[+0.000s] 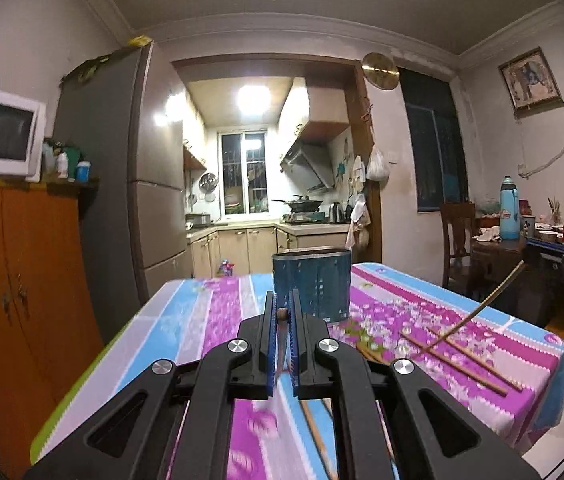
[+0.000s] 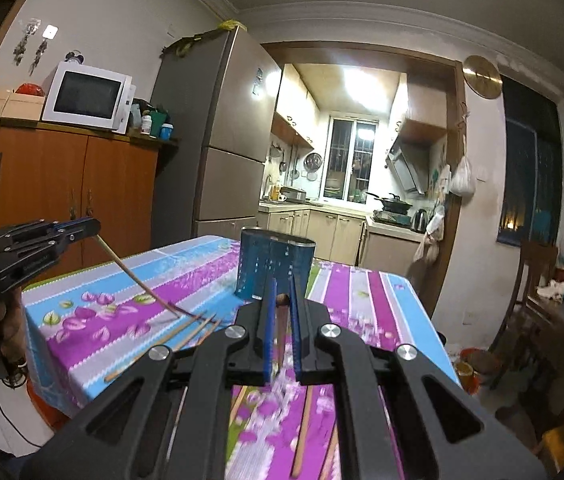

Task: Organize utensils
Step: 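Lift the held chopsticks and carry both tools over the blue utensil holder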

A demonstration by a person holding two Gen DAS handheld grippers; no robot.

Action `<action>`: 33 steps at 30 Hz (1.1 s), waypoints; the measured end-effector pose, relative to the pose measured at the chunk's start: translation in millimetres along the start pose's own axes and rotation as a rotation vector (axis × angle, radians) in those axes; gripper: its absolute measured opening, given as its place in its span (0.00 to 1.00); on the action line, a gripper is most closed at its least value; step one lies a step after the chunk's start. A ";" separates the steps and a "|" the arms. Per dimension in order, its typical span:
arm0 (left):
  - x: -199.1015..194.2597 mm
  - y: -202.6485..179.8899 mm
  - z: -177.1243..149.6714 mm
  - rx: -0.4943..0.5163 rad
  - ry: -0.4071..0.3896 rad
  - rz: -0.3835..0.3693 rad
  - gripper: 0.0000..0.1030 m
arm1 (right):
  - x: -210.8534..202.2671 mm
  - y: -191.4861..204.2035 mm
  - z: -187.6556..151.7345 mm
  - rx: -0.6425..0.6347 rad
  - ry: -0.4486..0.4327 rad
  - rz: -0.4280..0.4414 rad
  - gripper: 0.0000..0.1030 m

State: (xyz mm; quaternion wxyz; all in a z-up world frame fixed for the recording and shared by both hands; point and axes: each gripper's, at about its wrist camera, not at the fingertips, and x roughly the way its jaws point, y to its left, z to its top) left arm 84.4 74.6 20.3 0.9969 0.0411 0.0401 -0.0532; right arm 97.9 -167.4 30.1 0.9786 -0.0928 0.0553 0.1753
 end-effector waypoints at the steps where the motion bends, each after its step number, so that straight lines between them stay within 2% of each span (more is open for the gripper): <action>1: 4.7 0.3 4.5 0.001 0.002 -0.008 0.07 | 2.9 -2.6 2.8 -0.001 0.006 0.006 0.05; 7: 40.8 -0.9 32.5 0.037 0.029 -0.022 0.07 | 38.8 -17.8 25.7 0.008 0.069 0.052 0.05; 13: 72.2 4.9 64.8 0.024 0.055 -0.056 0.07 | 69.4 -33.0 47.8 0.030 0.117 0.090 0.05; 27: 134.2 32.1 102.6 -0.035 0.124 -0.135 0.07 | 119.5 -59.3 90.8 0.094 0.192 0.163 0.05; 33: 155.5 35.0 129.7 -0.057 0.092 -0.156 0.07 | 139.3 -69.6 115.4 0.118 0.195 0.179 0.05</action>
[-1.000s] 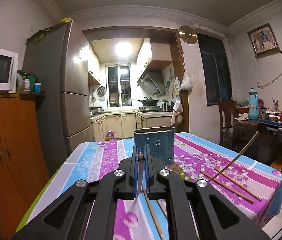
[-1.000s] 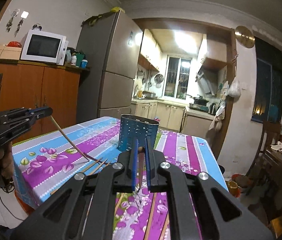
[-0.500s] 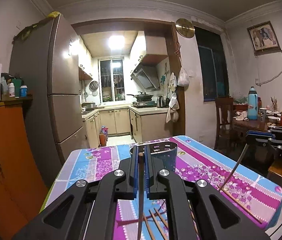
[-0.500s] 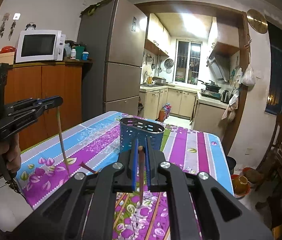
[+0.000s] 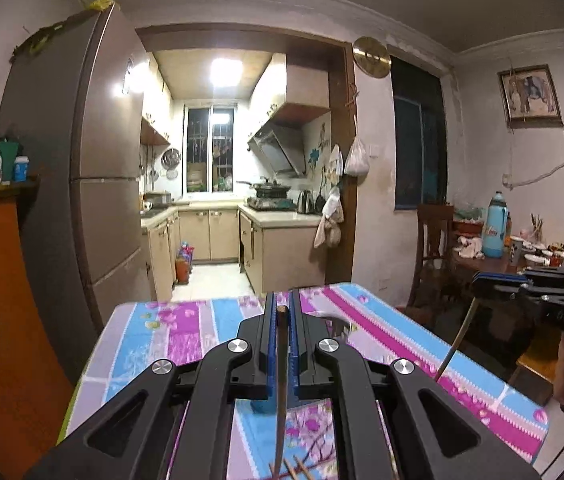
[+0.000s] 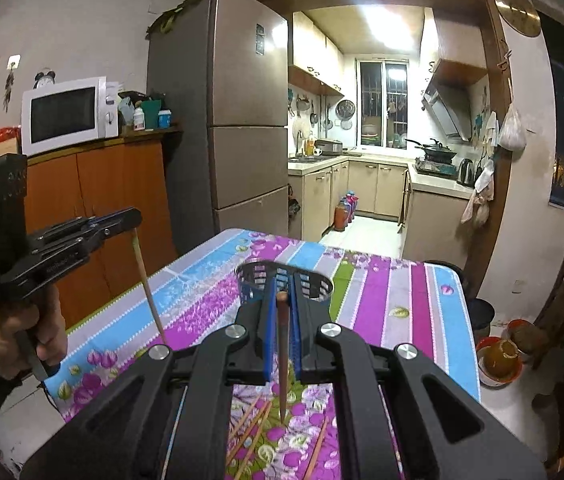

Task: Organize utensils
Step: 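Lift the held chopsticks and carry both tools over the blue utensil holder, then lower the chopsticks into the holder and open both tools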

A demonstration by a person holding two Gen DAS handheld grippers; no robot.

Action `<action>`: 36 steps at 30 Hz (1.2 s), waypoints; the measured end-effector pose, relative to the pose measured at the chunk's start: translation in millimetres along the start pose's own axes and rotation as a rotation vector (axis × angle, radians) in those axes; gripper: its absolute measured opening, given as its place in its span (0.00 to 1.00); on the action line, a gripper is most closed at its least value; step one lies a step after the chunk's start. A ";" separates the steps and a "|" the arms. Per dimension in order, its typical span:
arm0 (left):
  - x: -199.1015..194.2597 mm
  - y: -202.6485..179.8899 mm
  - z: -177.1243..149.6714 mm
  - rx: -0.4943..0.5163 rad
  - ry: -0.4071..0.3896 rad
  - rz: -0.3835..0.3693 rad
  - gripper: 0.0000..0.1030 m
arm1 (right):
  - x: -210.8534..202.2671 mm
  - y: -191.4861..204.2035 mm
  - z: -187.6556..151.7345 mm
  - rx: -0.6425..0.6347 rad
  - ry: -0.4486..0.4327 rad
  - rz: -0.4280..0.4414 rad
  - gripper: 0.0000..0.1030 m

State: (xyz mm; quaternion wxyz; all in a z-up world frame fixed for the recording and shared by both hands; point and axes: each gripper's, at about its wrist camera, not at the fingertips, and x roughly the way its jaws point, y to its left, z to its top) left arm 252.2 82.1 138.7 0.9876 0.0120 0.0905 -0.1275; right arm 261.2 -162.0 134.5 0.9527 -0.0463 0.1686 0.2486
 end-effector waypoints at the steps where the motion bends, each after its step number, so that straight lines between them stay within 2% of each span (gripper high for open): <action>1: 2.0 -0.4 6.0 -0.002 -0.008 -0.003 0.07 | 0.5 -1.0 8.2 -0.004 -0.007 -0.001 0.05; 9: 24.9 7.5 73.2 -0.014 -0.096 0.005 0.07 | 4.1 -24.4 84.1 0.005 -0.085 -0.017 0.05; 17: 70.3 12.9 124.4 -0.043 -0.123 0.022 0.07 | 43.1 -45.2 136.1 0.012 -0.103 -0.034 0.05; 23: 101.3 13.9 128.7 -0.050 -0.111 0.019 0.07 | 74.1 -57.8 141.2 0.031 -0.086 -0.018 0.05; 36: 160.6 29.0 78.2 -0.069 0.000 0.034 0.07 | 132.0 -67.3 97.8 0.075 0.026 0.008 0.05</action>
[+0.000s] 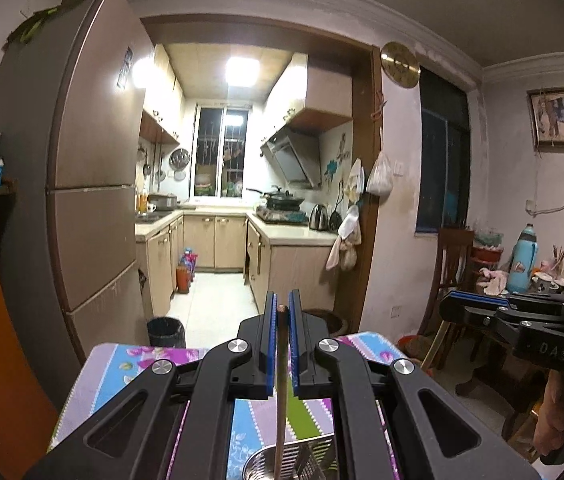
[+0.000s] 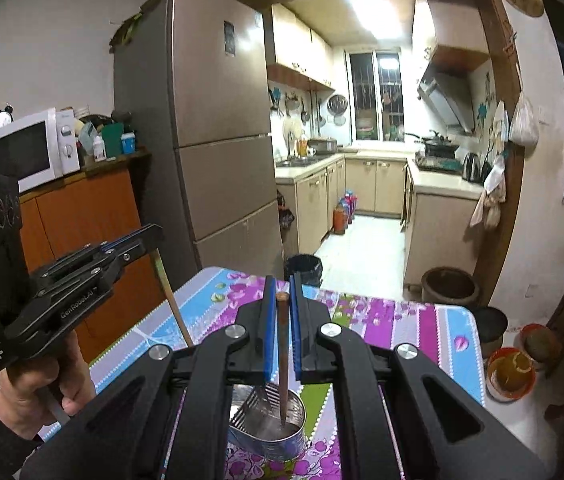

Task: Organize utensils
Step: 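Lower the chopsticks into the holder and open both tools, then withdraw both open tools from the holder back toward the chopsticks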

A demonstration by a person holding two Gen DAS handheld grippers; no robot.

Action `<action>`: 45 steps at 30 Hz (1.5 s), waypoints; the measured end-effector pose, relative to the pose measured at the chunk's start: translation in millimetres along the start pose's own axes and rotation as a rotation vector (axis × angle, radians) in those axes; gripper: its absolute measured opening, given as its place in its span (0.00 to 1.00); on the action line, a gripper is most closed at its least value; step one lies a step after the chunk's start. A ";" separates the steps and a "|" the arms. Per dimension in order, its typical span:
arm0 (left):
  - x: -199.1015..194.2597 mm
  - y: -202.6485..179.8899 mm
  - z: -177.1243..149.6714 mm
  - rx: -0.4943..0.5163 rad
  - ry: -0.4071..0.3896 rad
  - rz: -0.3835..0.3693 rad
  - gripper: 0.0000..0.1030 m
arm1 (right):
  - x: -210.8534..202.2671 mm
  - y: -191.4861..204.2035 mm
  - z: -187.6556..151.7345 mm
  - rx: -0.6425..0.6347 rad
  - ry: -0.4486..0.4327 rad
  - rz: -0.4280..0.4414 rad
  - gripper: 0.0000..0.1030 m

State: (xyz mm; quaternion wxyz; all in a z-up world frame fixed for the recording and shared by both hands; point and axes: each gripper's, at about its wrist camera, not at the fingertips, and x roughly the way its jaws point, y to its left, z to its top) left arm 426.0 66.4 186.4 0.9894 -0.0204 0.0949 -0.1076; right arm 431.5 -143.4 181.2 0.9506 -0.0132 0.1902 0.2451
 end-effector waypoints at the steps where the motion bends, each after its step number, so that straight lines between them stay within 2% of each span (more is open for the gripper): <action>1: 2.8 1.8 -3.0 -0.002 0.006 0.002 0.07 | 4.1 -0.5 -3.2 0.004 0.010 0.002 0.05; 12: 30.8 15.6 -22.3 -0.003 0.078 0.027 0.08 | 38.5 -9.6 -16.1 0.036 0.088 -0.003 0.05; 14: 36.9 20.2 -23.2 -0.009 0.095 0.043 0.24 | 42.4 -13.4 -16.8 0.040 0.094 -0.021 0.06; 15: 38.1 22.0 -23.1 -0.012 0.093 0.050 0.36 | 42.9 -15.7 -17.0 0.043 0.092 -0.031 0.07; 17: 39.2 26.0 -23.6 -0.019 0.093 0.072 0.38 | 40.0 -21.9 -16.7 0.056 0.073 -0.057 0.13; 21: 40.2 37.2 -25.3 -0.047 0.095 0.104 0.47 | 26.7 -33.7 -15.5 0.066 0.021 -0.097 0.32; 29: 22.7 44.8 -22.0 -0.070 0.090 0.129 0.56 | -8.1 -42.1 -20.0 0.051 -0.028 -0.117 0.49; 32: -12.7 43.9 -23.8 -0.068 0.072 0.120 0.61 | -43.9 -32.8 -30.1 0.028 -0.049 -0.086 0.54; 35: -71.1 31.3 -38.1 -0.007 0.033 0.104 0.71 | -93.5 -12.1 -54.6 -0.010 -0.073 -0.030 0.62; 37: -118.2 19.8 -59.4 0.049 0.006 0.090 0.76 | -122.6 1.4 -77.3 -0.020 -0.077 0.010 0.64; 40: -180.6 7.5 -104.6 0.105 0.002 0.082 0.80 | -163.3 20.5 -125.1 0.010 -0.080 0.064 0.66; 43: -228.5 -0.6 -160.7 0.119 0.043 0.071 0.80 | -190.0 39.8 -179.6 0.061 -0.089 0.088 0.66; 45: -254.0 -5.6 -203.7 0.112 0.083 0.084 0.80 | -199.7 56.9 -222.7 0.083 -0.079 0.072 0.65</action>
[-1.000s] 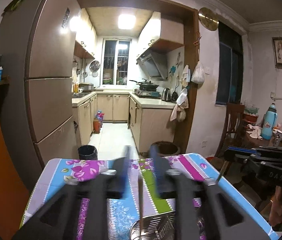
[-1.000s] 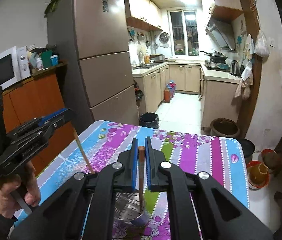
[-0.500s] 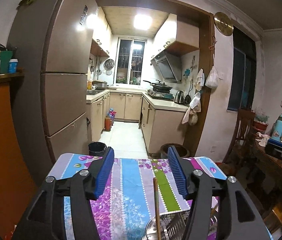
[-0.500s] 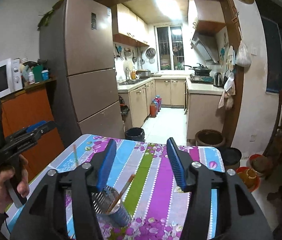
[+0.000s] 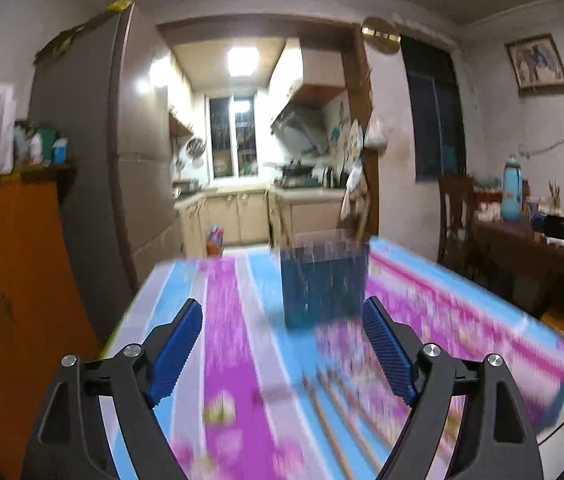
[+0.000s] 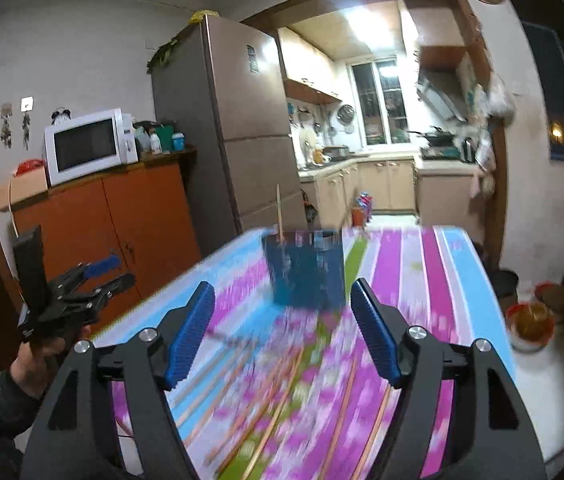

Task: Organize utensils
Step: 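Withdraw both open tools from the holder back toward the chopsticks, then close the left tool on a chopstick while the right tool grasps another chopstick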

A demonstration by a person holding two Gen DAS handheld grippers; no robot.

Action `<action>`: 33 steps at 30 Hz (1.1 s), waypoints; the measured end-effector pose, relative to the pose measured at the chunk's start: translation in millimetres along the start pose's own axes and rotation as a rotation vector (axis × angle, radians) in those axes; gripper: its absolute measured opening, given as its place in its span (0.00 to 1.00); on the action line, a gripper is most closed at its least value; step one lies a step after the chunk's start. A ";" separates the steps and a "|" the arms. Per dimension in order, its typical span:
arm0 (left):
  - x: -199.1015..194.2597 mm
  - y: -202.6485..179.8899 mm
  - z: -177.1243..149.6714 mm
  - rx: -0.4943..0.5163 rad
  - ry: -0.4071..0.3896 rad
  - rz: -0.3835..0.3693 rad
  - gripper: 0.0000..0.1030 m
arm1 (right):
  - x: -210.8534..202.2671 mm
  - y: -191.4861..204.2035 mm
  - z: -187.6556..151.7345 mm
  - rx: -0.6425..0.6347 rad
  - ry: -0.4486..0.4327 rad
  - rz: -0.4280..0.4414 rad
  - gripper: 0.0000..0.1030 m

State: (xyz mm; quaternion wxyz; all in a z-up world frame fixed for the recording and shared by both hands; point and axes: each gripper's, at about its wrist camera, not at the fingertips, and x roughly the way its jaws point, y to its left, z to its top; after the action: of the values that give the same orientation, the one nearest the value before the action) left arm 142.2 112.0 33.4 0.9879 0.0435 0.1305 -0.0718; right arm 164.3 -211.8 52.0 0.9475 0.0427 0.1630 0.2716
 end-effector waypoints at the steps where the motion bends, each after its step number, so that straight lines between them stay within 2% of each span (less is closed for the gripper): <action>1: -5.6 -2.6 -16.5 -0.006 0.017 0.004 0.80 | -3.9 5.3 -15.1 0.016 0.009 0.003 0.65; 4: -16.6 -3.3 -62.3 -0.069 0.083 -0.008 0.80 | -6.5 20.9 -66.1 0.049 0.046 -0.022 0.51; 6: -21.7 -6.9 -87.4 -0.093 0.116 -0.001 0.80 | -4.1 29.2 -86.3 0.058 0.065 -0.043 0.38; 8: -25.0 -11.4 -101.5 -0.099 0.131 -0.012 0.79 | 0.2 45.2 -111.5 0.016 0.095 -0.074 0.33; 12: -28.3 -30.3 -127.2 -0.054 0.152 -0.042 0.64 | 12.0 66.9 -144.3 -0.047 0.142 -0.094 0.22; 13: -27.7 -34.8 -132.3 -0.039 0.156 -0.048 0.59 | 14.0 66.9 -149.9 -0.046 0.153 -0.093 0.21; 15: -26.1 -43.2 -142.7 -0.024 0.170 -0.070 0.54 | 18.4 68.4 -158.8 -0.056 0.155 -0.116 0.20; 23: -16.4 -59.9 -153.3 0.007 0.167 -0.055 0.46 | 32.6 63.0 -175.2 -0.080 0.174 -0.195 0.18; 33: -7.7 -66.5 -156.2 -0.001 0.147 -0.040 0.25 | 36.7 65.7 -179.3 -0.078 0.142 -0.228 0.11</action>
State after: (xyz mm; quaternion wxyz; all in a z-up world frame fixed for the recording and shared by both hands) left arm 85.4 63.8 -119.3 0.9740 0.0454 0.2037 -0.0880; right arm 101.2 -138.0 -116.4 0.9593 -0.0323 0.2230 0.1705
